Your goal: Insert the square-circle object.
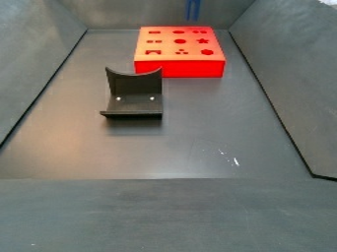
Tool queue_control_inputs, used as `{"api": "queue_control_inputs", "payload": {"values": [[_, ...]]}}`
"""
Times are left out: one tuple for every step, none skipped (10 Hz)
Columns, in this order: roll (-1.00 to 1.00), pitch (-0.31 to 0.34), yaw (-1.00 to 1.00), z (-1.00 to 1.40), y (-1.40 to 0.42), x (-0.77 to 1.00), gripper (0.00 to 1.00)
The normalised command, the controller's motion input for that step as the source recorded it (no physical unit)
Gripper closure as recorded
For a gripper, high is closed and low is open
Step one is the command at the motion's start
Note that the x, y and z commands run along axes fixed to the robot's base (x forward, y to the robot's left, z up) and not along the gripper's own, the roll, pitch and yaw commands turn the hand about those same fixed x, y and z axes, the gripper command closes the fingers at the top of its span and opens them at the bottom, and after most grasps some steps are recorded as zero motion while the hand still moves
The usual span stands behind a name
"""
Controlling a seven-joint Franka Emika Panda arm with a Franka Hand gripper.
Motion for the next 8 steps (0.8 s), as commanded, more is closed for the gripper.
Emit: {"api": "queue_control_inputs", "payload": {"values": [[0.06,-0.057,-0.01,-0.63,-0.05,-0.43,1.00],[0.01,-0.067,0.00,-0.49,-0.07,-0.30,1.00],[0.00,-0.043,0.00,-0.28,-0.15,-0.02,1.00],[0.01,-0.033,0.00,-0.27,-0.14,0.00,1.00],[0.01,-0.016,0.01,-0.25,-0.17,0.00,1.00],[0.04,0.000,0.00,-0.26,-0.02,-0.01,1.00],[0.03,0.000,0.00,-0.15,0.00,-0.04,1.00],[0.00,0.039,0.00,-0.01,0.07,0.05,1.00]]}}
